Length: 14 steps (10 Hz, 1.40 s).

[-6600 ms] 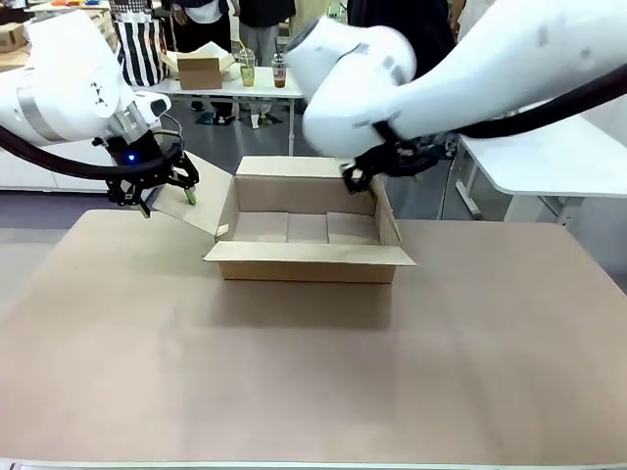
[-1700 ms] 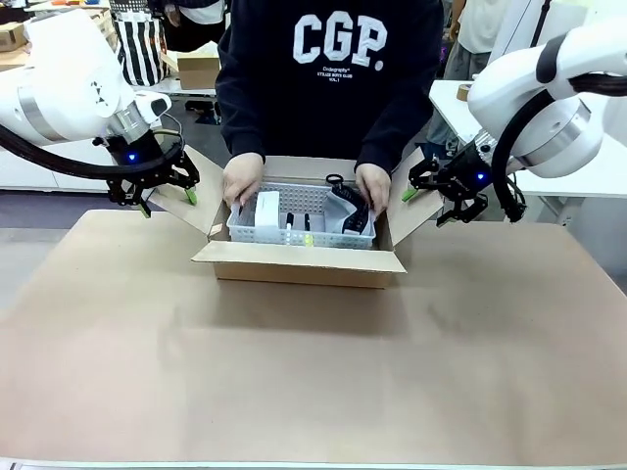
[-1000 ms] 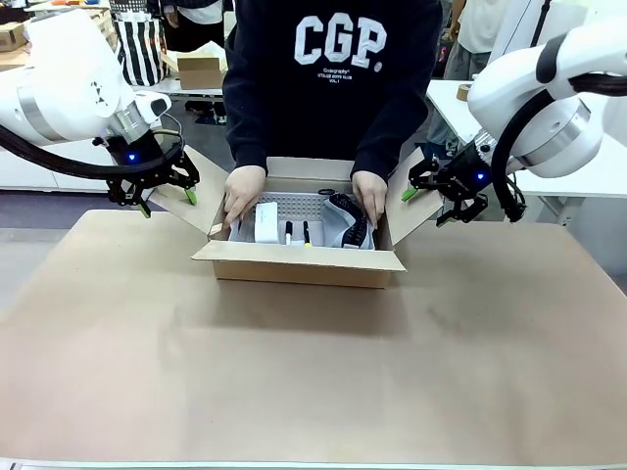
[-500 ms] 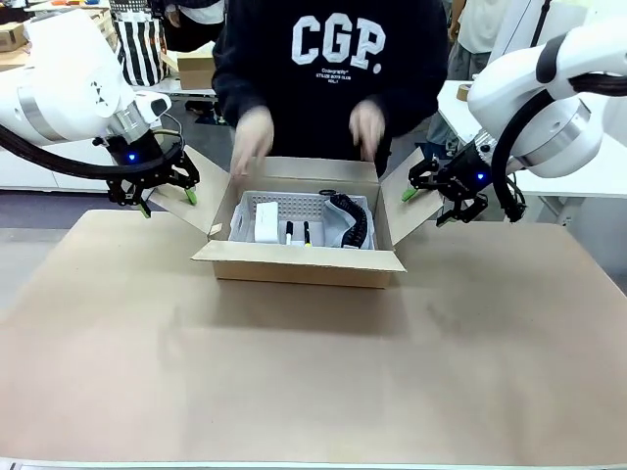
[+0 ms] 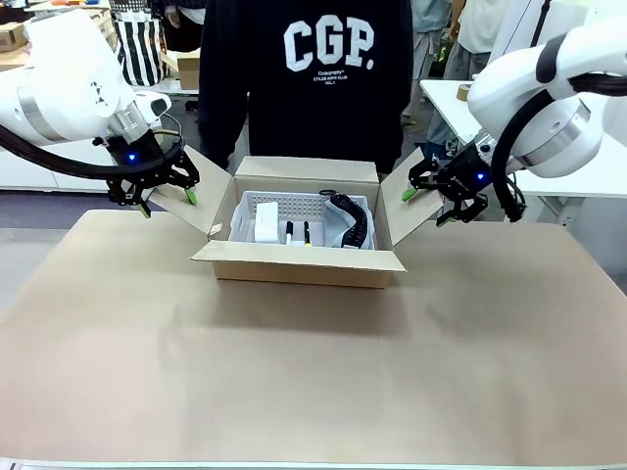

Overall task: Pack the gift set into the box.
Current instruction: Lift both hands away from the flaps of the Package Box.

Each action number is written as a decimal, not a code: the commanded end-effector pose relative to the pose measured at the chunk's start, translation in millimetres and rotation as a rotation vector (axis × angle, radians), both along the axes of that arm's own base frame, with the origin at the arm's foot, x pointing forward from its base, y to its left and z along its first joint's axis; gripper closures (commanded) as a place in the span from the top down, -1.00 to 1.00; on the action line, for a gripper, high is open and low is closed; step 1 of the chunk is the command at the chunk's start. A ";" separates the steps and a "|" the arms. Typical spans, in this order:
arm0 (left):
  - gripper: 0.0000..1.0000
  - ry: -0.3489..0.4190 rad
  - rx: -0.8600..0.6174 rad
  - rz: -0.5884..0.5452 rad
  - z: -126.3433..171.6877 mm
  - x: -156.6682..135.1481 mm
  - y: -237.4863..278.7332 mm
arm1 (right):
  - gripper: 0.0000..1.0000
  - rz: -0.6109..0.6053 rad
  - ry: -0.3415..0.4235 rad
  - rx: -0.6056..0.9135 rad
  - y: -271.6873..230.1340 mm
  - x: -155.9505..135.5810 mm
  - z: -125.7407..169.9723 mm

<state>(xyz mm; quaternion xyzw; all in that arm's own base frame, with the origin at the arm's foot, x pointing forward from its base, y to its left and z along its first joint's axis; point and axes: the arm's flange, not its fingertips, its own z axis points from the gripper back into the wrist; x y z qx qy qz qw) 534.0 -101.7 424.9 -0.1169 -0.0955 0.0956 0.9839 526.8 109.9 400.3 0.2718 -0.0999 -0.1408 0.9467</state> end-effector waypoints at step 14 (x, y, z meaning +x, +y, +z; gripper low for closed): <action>1.00 -0.107 -0.009 0.023 52.8 -10.2 11.0 | 1.00 -0.046 -0.071 0.064 -21.8 -9.8 76.2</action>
